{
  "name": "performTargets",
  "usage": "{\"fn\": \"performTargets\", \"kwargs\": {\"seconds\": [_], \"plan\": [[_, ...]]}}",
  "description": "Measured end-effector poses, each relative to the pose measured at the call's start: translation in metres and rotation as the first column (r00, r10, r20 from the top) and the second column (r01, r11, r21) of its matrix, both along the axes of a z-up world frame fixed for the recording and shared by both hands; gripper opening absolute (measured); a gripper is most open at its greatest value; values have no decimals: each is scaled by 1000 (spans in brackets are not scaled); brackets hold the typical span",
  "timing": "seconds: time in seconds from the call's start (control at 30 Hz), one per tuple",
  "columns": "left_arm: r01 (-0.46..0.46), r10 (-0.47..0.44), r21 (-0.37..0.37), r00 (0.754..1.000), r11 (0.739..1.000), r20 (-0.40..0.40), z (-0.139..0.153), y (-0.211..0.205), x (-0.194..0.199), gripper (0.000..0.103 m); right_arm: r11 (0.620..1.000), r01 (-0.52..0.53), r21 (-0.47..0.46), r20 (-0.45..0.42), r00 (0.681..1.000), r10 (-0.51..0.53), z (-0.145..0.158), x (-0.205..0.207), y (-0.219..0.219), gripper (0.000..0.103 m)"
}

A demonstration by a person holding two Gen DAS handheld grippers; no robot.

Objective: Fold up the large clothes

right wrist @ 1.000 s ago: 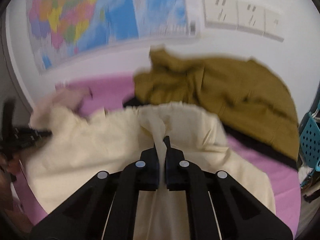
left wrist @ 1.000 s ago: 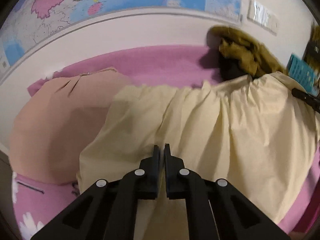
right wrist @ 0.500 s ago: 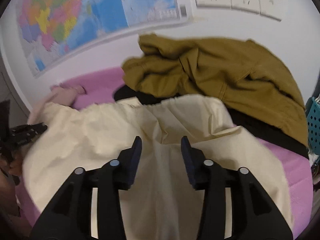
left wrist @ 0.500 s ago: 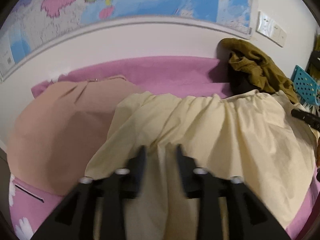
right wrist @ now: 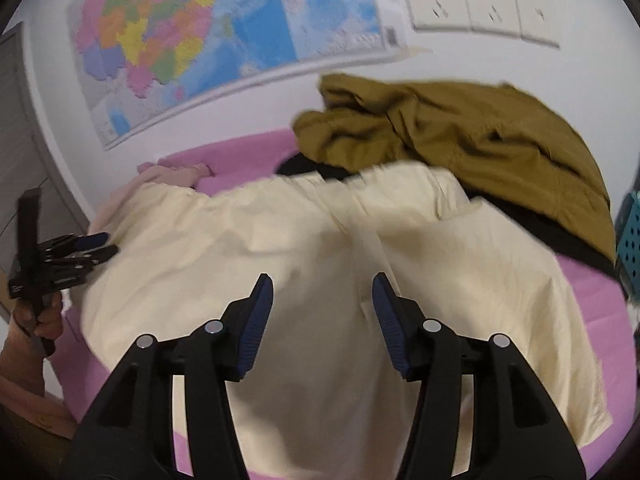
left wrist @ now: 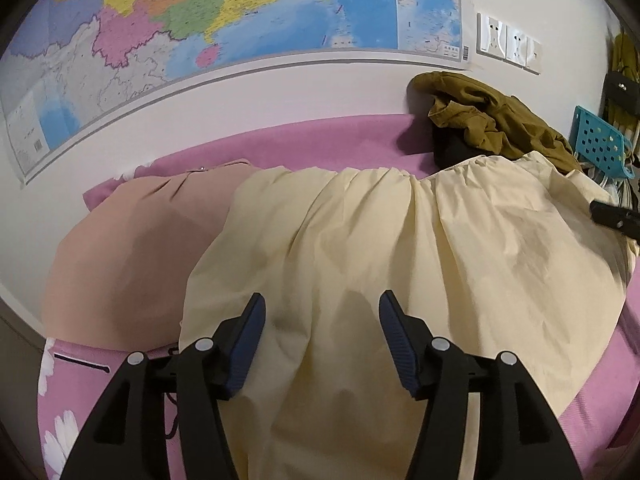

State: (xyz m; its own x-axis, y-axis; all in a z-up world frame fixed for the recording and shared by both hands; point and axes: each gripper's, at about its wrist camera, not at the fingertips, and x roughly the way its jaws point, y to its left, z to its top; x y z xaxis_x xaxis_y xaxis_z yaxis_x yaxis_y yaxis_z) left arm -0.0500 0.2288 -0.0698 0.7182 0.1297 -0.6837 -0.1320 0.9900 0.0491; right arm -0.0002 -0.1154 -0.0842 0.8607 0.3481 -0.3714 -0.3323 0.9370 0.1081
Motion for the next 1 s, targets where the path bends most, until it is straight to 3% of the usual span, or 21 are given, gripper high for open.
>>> {"fn": "performTargets", "kwargs": {"seconds": [0.17,0.37,0.6,0.73,0.8,0.9,1.0], "plan": [[-17,17,6,1000,1000,-7,-3,2,0,57,998,27,52,-80,997,-23,-20,24,-12,44],[-25,25,-13,1000,1000,17,6,8,-14,59,997,2,74,-11,1000,-1,-4,-7,-16,48],[-48,48,5,999,999,16,7,11,-27,61,989,85,117,50,995,-91,5,-41,-57,51],[-62,62,8,998,998,-3,-3,15,-24,61,973,205,108,-55,978,-200,-18,-17,-82,48],[-79,79,11,997,997,-22,-11,18,-20,62,973,204,106,-89,977,-195,-29,-6,-85,48],[-103,103,-10,994,995,-41,-17,26,-22,62,972,219,82,-80,974,-212,-24,-7,-78,50],[-104,104,-18,995,994,3,-8,31,-39,63,972,212,102,-8,977,-212,-9,-26,-73,50]]}}
